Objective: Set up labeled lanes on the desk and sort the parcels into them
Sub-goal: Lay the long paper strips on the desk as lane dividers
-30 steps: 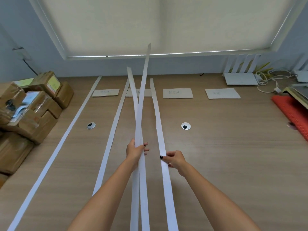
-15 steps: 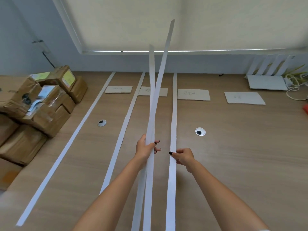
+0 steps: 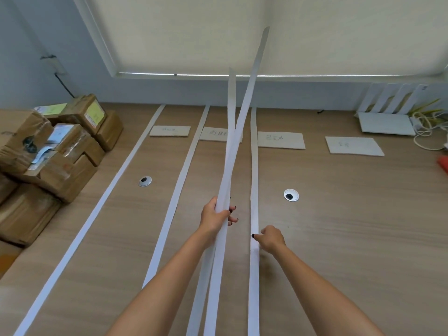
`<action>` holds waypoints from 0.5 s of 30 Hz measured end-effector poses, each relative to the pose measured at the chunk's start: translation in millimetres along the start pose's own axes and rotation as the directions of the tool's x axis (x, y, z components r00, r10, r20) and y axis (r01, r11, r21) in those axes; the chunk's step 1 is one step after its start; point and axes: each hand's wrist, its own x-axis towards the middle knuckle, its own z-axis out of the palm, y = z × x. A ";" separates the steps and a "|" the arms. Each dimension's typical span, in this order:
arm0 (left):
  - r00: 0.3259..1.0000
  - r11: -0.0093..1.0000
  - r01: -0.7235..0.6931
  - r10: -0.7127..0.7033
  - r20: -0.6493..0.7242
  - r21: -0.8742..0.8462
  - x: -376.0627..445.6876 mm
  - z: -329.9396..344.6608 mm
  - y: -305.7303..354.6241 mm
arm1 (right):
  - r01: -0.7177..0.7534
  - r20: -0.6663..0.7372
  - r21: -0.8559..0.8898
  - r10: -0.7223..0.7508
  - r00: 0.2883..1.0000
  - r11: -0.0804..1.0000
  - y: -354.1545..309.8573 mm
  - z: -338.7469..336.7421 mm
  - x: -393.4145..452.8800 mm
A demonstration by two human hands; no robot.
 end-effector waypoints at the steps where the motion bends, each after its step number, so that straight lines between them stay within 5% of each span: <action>1: 1.000 1.000 0.003 -0.003 0.010 -0.008 -0.1 2.8 -0.6 | 0.003 0.011 -0.017 -0.003 1.000 1.000 1.9 0.2 -1.1; 10: 0.995 0.996 0.009 0.000 0.098 -0.094 -17.7 21.7 -2.1 | -0.066 0.226 0.065 0.050 0.973 0.996 19.5 5.3 -20.0; 15: 0.997 0.999 0.001 0.003 0.072 -0.051 -20.8 9.5 -6.1 | -0.055 0.225 0.116 0.028 0.974 0.992 23.8 18.0 -26.5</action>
